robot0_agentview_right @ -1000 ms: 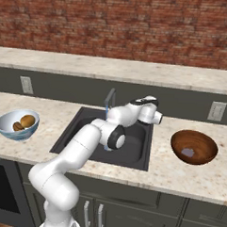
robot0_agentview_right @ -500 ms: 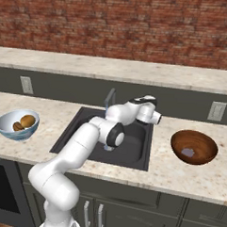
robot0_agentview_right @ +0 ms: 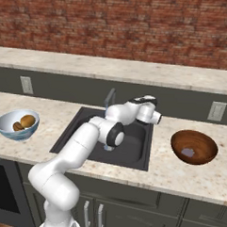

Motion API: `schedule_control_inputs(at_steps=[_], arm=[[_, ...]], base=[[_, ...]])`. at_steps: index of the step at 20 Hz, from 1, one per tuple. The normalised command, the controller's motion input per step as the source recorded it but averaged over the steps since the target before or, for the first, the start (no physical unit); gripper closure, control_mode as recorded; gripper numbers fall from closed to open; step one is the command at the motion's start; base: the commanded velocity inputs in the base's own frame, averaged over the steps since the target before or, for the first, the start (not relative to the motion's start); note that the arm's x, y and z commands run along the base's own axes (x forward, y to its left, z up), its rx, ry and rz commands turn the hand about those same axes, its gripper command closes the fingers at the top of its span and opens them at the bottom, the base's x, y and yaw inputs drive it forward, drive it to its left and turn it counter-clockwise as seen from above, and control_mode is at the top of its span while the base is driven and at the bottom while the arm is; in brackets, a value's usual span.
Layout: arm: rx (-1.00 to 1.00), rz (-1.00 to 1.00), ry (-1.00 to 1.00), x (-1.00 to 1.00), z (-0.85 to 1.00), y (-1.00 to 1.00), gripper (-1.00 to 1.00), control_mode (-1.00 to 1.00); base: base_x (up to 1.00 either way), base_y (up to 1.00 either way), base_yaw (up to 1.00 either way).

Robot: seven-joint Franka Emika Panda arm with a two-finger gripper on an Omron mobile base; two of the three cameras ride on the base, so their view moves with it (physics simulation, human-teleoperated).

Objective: Pick the potatos from the sink and place them in one bowl. Place the eggplant in the other bowl. Then turn off the sink faucet.

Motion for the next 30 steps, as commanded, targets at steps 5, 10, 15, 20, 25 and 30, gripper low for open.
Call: schedule_control_inputs(at_steps=[5,10,15,20,25,30], arm=[[0.0,0.0,0.0,0.0,0.0,0.0,1.0,-1.0],[0.0,0.04,0.03,0.04,0.0,0.22,1.0,-1.0],[0.0,0.04,0.0,0.19,0.0,0.39,1.0,-1.0],[0.0,0.04,0.0,0.27,0.0,0.44,1.0,-1.0],[0.0,0.07,0.0,0.34,0.0,0.32,1.0,-1.0],[0.02,0.17,0.0,0.51,0.0,0.03,1.0,-1.0]], base=[[0.0,0.0,0.0],[0.0,0.0,0.0],[0.0,0.0,0.0],[0.0,0.0,0.0],[0.0,0.0,0.0],[0.0,0.0,0.0]])
